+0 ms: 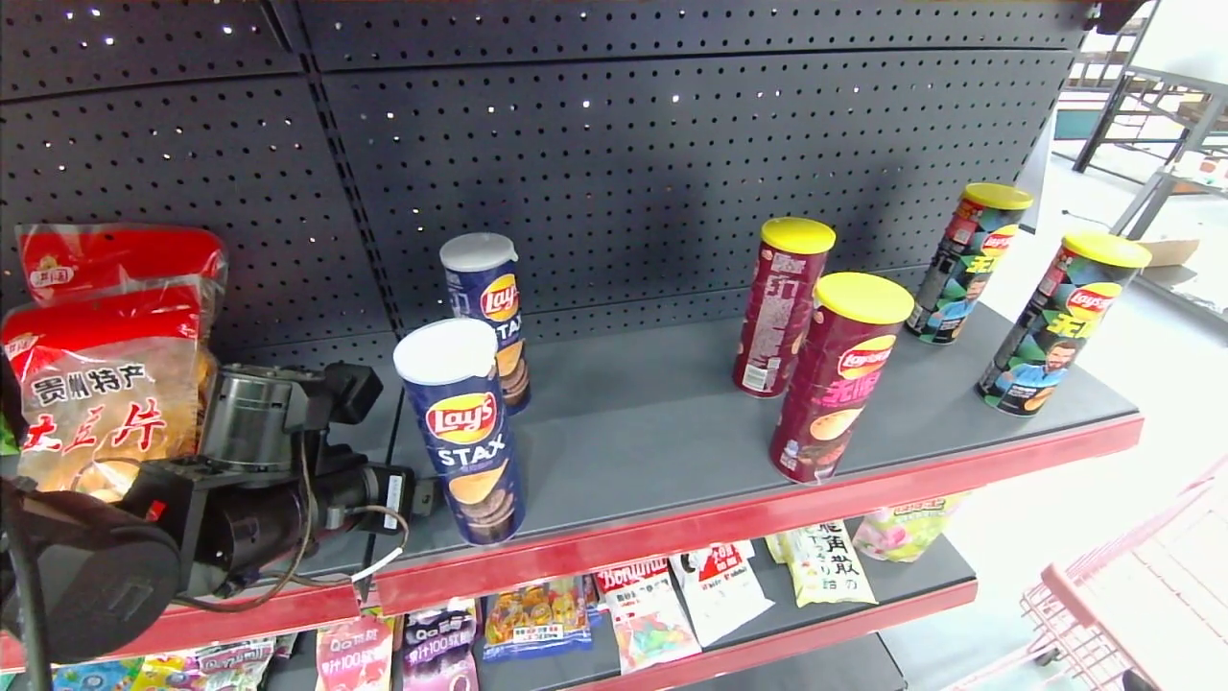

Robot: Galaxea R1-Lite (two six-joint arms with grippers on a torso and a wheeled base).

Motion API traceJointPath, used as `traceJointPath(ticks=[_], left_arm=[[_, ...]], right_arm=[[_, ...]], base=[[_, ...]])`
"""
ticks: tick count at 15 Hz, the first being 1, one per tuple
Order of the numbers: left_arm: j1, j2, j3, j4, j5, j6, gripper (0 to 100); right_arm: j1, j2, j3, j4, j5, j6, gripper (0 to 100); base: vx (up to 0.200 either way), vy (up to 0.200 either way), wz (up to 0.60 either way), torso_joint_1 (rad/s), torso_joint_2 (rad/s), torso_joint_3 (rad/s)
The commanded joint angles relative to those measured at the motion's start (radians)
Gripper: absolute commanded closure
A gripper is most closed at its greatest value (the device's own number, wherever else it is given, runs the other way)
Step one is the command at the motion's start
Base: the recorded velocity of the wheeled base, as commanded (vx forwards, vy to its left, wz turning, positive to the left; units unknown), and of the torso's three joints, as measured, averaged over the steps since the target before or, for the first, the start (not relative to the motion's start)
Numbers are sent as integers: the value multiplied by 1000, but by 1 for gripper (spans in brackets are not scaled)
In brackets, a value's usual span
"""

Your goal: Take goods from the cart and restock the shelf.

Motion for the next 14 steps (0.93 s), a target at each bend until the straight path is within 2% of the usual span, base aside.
traceJointPath(ticks=[1, 5, 7, 8, 10, 11, 12, 13, 14], left_arm=[[-1, -3, -4, 0, 1, -4, 0], [-1, -6, -2, 0, 4, -5, 0], [13, -77, 21, 1, 25, -5, 0], [38, -143, 46, 1, 37, -1, 0], [70, -307, 102, 7, 103, 9, 0], [111, -374, 116, 24, 117, 19, 0], [171, -486, 125, 107, 114, 70, 0], [180, -521, 125, 141, 113, 84, 0], [202, -730, 87, 406, 67, 122, 0]], right_arm=[[1, 3, 0, -1, 0, 0, 0], [1, 3, -6, -1, 0, 0, 0], [8, 14, 0, 1, 15, -2, 0], [11, 21, -1, 2, 43, 0, 0], [10, 70, -29, 41, 68, -3, 0], [10, 93, -59, 68, 68, -17, 0], [7, 143, -121, 122, 61, -45, 0], [4, 155, -138, 136, 60, -49, 0], [1, 221, -214, 162, 58, -52, 0]], base=[[0, 0, 0, 0, 0, 0], [0, 0, 0, 0, 0, 0], [0, 0, 0, 0, 0, 0], [0, 0, 0, 0, 0, 0], [0, 0, 0, 0, 0, 0], [0, 0, 0, 0, 0, 0], [0, 0, 0, 0, 0, 0], [0, 0, 0, 0, 0, 0], [0, 0, 0, 0, 0, 0]])
